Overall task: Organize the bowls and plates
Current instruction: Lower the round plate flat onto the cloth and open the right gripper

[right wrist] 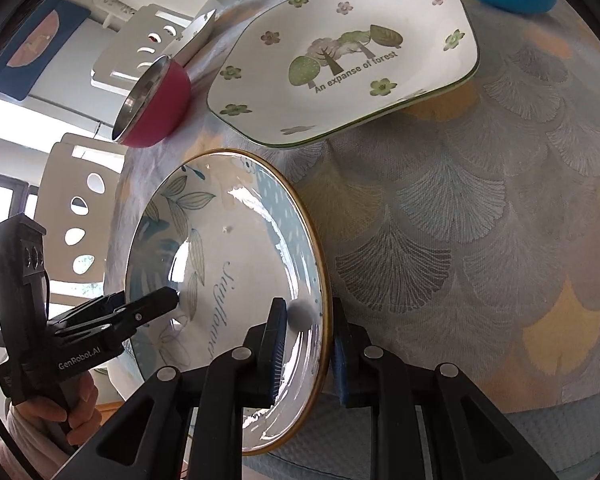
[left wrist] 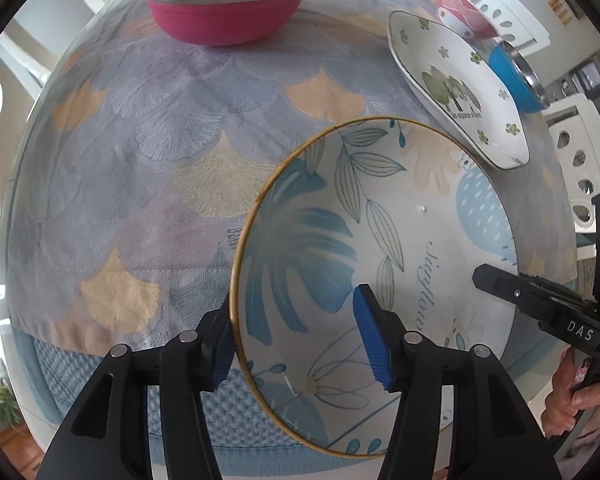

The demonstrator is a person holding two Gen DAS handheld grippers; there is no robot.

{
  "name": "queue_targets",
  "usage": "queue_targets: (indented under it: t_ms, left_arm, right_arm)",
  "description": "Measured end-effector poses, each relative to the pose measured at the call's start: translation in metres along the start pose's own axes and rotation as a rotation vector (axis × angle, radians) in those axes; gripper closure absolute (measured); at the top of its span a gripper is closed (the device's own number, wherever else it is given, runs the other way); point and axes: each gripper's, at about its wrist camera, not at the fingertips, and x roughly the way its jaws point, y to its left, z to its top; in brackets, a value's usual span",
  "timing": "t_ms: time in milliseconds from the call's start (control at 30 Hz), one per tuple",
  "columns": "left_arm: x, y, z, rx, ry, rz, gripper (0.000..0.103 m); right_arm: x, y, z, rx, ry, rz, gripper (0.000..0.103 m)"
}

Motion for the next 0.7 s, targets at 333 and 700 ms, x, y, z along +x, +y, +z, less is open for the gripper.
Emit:
queue_targets:
  t_ms: [333,700]
  left_arm:
    - [0.008,-0.013,0.006,0.023,0.005,0.025,0.037]
    - [0.015,-0.034,0.003,0.195,0.008,0.014,0.026]
  right_arm:
    - [-0.004,-0.011,-0.006,-0.002,-0.025,0.065,0.084]
    - [-0.005,0.003,-0.013,0.042,-0.088,-0.033,0.084]
